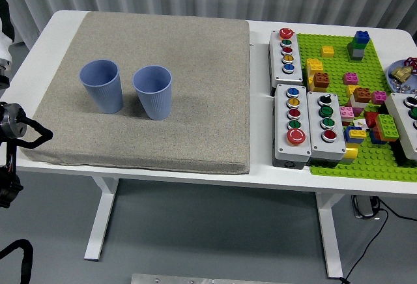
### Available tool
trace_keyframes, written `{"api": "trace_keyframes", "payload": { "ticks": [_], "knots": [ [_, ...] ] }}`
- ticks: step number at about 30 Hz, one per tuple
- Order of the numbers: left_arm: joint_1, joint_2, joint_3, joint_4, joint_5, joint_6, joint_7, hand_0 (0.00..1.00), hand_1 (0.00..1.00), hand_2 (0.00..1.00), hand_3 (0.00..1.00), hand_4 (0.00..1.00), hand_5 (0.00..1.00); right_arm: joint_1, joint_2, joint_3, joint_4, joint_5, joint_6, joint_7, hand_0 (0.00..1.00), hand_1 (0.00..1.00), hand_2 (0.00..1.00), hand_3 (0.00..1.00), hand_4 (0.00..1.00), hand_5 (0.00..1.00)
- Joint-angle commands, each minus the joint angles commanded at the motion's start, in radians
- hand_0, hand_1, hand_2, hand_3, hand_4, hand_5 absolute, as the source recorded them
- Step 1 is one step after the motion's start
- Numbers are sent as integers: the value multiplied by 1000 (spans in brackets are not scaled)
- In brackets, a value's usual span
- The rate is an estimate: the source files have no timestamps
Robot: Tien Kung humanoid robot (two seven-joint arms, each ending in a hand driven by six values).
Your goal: Pick cup pour cup place
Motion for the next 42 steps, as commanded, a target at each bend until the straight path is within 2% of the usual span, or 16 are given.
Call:
{"api": "trace_keyframes", "payload": {
  "ticks": [42],
  "knots": [
    [7,-7,-7,1,5,14,5,963,935,998,998,874,998,-3,2,-3,0,5,-5,3,750,717,764,617,197,171]
  ]
}}
